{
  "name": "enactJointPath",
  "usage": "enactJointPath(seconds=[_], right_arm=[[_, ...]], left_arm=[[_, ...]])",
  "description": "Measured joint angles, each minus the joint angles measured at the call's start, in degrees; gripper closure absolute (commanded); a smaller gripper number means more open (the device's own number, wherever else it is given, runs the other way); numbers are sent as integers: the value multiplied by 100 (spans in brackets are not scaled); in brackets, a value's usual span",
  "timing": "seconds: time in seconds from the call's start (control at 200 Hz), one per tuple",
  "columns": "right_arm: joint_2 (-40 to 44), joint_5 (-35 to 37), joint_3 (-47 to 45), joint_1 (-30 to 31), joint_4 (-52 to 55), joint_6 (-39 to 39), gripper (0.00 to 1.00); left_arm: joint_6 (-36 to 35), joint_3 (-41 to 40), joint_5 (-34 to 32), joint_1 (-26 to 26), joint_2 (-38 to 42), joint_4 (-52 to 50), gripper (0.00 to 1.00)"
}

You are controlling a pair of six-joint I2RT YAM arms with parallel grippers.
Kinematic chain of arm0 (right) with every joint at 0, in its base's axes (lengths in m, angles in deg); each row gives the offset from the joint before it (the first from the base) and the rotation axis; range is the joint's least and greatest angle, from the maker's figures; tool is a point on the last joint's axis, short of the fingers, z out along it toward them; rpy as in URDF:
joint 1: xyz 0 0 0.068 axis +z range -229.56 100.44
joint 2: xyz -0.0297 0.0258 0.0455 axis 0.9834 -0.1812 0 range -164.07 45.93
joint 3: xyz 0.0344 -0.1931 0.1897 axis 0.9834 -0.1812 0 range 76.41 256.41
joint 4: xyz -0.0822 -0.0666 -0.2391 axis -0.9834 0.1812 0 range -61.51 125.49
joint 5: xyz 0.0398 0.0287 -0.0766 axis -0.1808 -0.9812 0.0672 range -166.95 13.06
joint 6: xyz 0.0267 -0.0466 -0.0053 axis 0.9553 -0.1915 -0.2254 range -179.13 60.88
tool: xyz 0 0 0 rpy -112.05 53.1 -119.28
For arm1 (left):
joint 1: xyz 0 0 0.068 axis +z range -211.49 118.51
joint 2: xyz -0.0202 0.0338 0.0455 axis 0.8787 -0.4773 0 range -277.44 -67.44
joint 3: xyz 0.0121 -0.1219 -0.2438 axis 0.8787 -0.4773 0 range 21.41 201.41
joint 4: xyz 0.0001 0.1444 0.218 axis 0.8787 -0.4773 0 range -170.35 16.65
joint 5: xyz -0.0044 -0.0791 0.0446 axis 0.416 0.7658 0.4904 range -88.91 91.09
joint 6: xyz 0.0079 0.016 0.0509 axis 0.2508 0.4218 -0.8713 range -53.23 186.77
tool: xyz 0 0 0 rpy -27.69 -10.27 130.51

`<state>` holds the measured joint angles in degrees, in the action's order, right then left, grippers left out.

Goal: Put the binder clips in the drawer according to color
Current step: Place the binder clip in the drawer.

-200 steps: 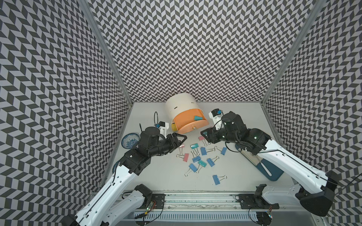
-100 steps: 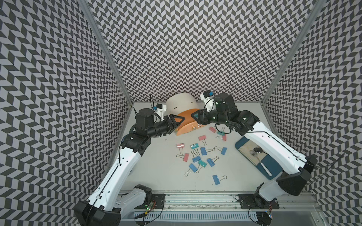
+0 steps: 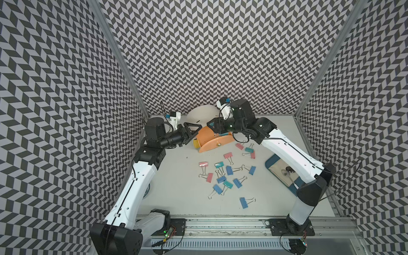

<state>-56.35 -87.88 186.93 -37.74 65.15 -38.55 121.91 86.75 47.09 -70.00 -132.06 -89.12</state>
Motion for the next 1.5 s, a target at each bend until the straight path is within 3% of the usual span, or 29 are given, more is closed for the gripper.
enactJointPath(seconds=[0.23,0.676,1.122,1.502], right_arm=[[-428,118,116,0,-157,-72,57],[-807,271,584,-2,-295,-286,57],[-811,326,-120,-2,-439,-413,56],[-809,411,-131,-2,-522,-514,34]], left_arm=[[0,-229,192,260,52,68,39],[-20,-343,258,293,94,70,39],[-26,-457,256,293,98,68,39],[-39,-514,249,293,157,61,39]])
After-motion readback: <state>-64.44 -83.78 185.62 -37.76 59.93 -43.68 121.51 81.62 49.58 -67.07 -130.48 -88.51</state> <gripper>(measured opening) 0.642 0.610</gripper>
